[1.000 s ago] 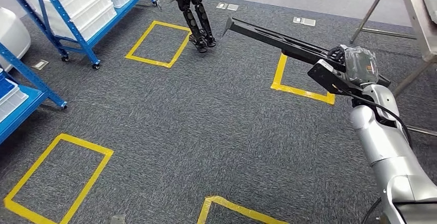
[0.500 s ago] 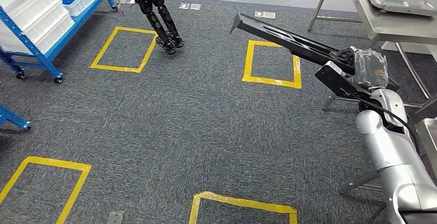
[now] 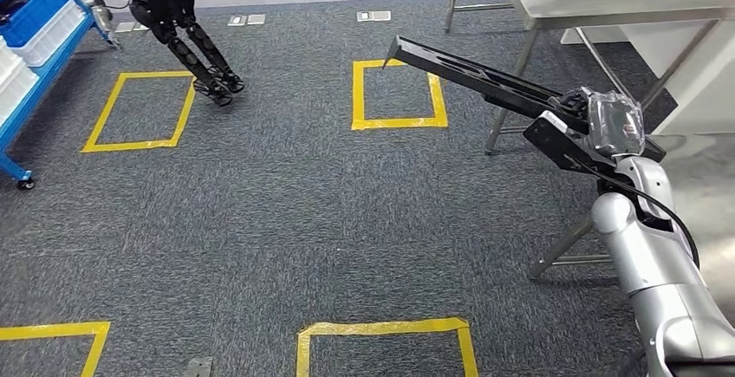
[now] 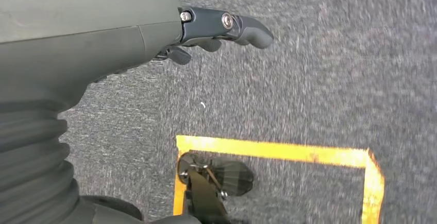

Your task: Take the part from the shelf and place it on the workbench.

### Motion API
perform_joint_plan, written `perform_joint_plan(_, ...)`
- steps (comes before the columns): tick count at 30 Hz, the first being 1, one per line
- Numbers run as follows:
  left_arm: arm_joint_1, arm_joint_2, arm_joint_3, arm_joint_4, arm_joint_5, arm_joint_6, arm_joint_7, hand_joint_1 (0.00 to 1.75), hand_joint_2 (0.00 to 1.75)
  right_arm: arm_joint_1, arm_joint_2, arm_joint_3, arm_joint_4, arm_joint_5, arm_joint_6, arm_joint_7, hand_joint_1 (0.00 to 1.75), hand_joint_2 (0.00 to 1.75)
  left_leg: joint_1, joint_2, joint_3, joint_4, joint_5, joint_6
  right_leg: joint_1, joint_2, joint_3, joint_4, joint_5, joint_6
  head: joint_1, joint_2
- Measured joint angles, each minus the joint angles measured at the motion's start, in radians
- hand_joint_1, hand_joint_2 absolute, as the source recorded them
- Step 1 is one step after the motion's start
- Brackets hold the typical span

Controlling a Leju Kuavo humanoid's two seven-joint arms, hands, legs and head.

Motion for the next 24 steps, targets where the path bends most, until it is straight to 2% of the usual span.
perform_joint_plan(1,0.001,0.000,0.000,0.000,0.000,0.000,0.000,0.00,1.75,0.000,0.003,0.000,0.000,0.000,0.001,0.000,1.75,1.75,-0.001,-0.006,-0.027,0.057,-0.022,0.003,0.006,0.013,-0.001,0.000,0.002,-0.003,0.000,0.000)
perform_joint_plan(2,0.001,0.000,0.000,0.000,0.001,0.000,0.000,0.00,1.75,0.000,0.005,0.000,0.000,0.001,0.003,0.000,1.75,1.75,-0.001,-0.009,-0.042,0.085,-0.025,0.008,0.011,0.026,-0.002,0.000,0.003,-0.005,0.000,0.000)
perform_joint_plan(3,0.001,0.000,0.000,0.000,0.001,0.000,0.000,0.00,1.75,0.000,0.006,0.000,0.000,0.002,0.004,0.000,1.75,1.75,-0.003,-0.012,-0.040,0.076,-0.008,0.015,0.016,0.040,-0.003,0.001,0.004,-0.007,0.000,0.000)
perform_joint_plan(4,0.001,0.000,0.000,0.000,0.000,0.000,0.000,0.00,1.75,-0.001,0.007,0.000,0.000,0.004,0.004,0.000,1.75,1.75,-0.005,-0.020,-0.019,0.028,0.027,0.024,0.020,0.054,-0.003,0.001,0.005,-0.009,0.000,0.000)
perform_joint_plan(5,0.001,0.001,0.000,0.000,-0.002,0.000,0.000,0.00,1.75,-0.001,0.008,0.000,0.000,0.005,0.004,0.000,1.75,1.75,-0.007,-0.038,0.012,-0.039,0.062,0.034,0.021,0.067,-0.003,0.000,0.007,-0.010,0.001,0.000)
perform_joint_plan(7,0.001,0.002,0.000,0.000,-0.006,0.001,0.001,0.00,1.75,-0.004,0.010,-0.001,0.000,0.009,0.003,0.000,1.75,1.75,-0.012,-0.079,0.060,-0.140,0.108,0.047,0.018,0.090,-0.005,-0.004,0.013,-0.008,0.003,0.000)
perform_joint_plan(8,0.000,0.004,0.000,0.000,-0.007,0.002,0.002,0.00,1.75,-0.004,0.012,-0.001,0.000,0.011,0.002,0.001,1.75,1.75,-0.016,-0.090,0.069,-0.158,0.112,0.050,0.014,0.100,-0.006,-0.006,0.018,-0.005,0.002,0.000)
perform_joint_plan(10,-0.001,0.005,0.000,0.000,-0.007,0.003,0.004,0.00,1.75,0.000,0.013,-0.004,0.000,0.013,0.002,0.001,1.75,1.75,-0.023,-0.079,0.073,-0.172,0.120,0.057,0.008,0.121,-0.010,-0.015,0.027,0.008,0.000,0.000)
perform_joint_plan(11,-0.004,0.006,0.000,0.000,-0.007,0.003,0.005,0.00,1.75,0.002,0.012,-0.006,-0.001,0.014,0.002,0.001,1.75,1.75,-0.022,-0.065,0.079,-0.186,0.128,0.061,0.009,0.117,-0.014,-0.016,0.029,0.012,0.000,0.000)
perform_joint_plan(13,-0.008,0.006,0.001,-0.001,-0.006,0.004,0.005,0.00,1.75,-0.003,0.008,-0.011,-0.001,0.016,0.002,0.001,1.75,1.75,-0.020,-0.039,0.089,-0.218,0.148,0.070,0.015,0.068,-0.043,0.026,0.006,0.009,0.003,0.000)
perform_joint_plan(14,-0.008,0.005,0.001,-0.002,-0.006,0.004,0.005,0.00,1.75,-0.007,0.008,-0.013,-0.001,0.016,0.002,0.001,1.75,1.75,-0.018,-0.026,0.090,-0.227,0.155,0.072,0.016,0.034,-0.070,0.080,-0.020,0.004,0.005,0.000)
perform_joint_plan(15,-0.007,0.004,0.001,-0.002,-0.006,0.004,0.005,0.00,1.75,-0.010,0.008,-0.014,-0.001,0.016,0.002,0.001,1.75,1.75,-0.020,-0.013,0.088,-0.229,0.157,0.074,0.014,0.011,-0.104,0.150,-0.050,0.002,0.006,0.000)
perform_joint_plan(16,-0.006,0.003,0.001,-0.001,-0.006,0.004,0.005,0.00,1.75,-0.012,0.010,-0.014,-0.001,0.016,0.002,0.001,1.75,1.75,-0.020,0.002,0.084,-0.229,0.158,0.073,0.010,0.001,-0.134,0.216,-0.074,0.005,0.007,0.000)
perform_joint_plan(17,-0.005,0.002,0.001,-0.001,-0.006,0.004,0.005,0.00,1.75,-0.011,0.011,-0.014,0.000,0.016,0.002,0.001,1.75,1.75,-0.020,0.017,0.081,-0.229,0.159,0.071,0.005,-0.005,-0.152,0.258,-0.087,0.012,0.008,0.000)
perform_joint_plan(18,-0.005,0.000,0.001,-0.001,-0.006,0.003,0.005,0.00,1.75,-0.010,0.011,-0.014,0.001,0.017,0.002,0.001,1.75,1.75,-0.020,0.031,0.078,-0.228,0.159,0.069,-0.001,-0.010,-0.151,0.262,-0.085,0.023,0.008,0.000)
perform_joint_plan(19,-0.005,-0.001,0.001,-0.001,-0.006,0.003,0.005,0.00,1.75,-0.010,0.011,-0.014,0.001,0.017,0.003,0.001,1.75,1.75,-0.018,0.045,0.076,-0.226,0.159,0.065,-0.007,-0.018,-0.126,0.222,-0.069,0.036,0.008,0.000)
perform_joint_plan(20,-0.005,-0.002,0.001,-0.002,-0.006,0.004,0.005,0.00,1.75,-0.010,0.011,-0.014,0.002,0.017,0.003,0.001,1.75,1.75,-0.016,0.058,0.073,-0.221,0.157,0.058,-0.012,-0.039,-0.082,0.148,-0.046,0.051,0.008,0.000)
perform_joint_plan(21,-0.005,-0.001,0.001,-0.002,-0.006,0.004,0.005,0.00,1.75,-0.012,0.011,-0.015,0.002,0.016,0.003,0.001,1.75,1.75,-0.017,0.070,0.070,-0.214,0.152,0.049,-0.013,-0.064,-0.040,0.079,-0.028,0.060,0.010,0.000)
perform_joint_plan(22,-0.005,-0.001,0.001,-0.002,-0.007,0.004,0.006,0.00,1.75,-0.013,0.011,-0.015,0.002,0.015,0.003,0.001,1.75,1.75,-0.018,0.082,0.067,-0.204,0.147,0.040,-0.012,-0.082,-0.010,0.026,-0.014,0.061,0.010,0.000)
perform_joint_plan(23,-0.005,0.000,0.001,-0.002,-0.007,0.005,0.006,0.00,1.75,-0.015,0.011,-0.016,0.003,0.015,0.003,0.000,1.75,1.75,-0.021,0.093,0.064,-0.196,0.141,0.031,-0.011,-0.093,0.007,-0.002,-0.008,0.056,0.010,0.000)
perform_joint_plan(24,-0.005,0.001,0.001,-0.002,-0.007,0.006,0.006,0.00,1.75,-0.015,0.011,-0.017,0.004,0.015,0.003,0.000,1.75,1.75,-0.023,0.103,0.063,-0.190,0.137,0.025,-0.008,-0.087,0.006,-0.002,-0.008,0.046,0.008,0.000)
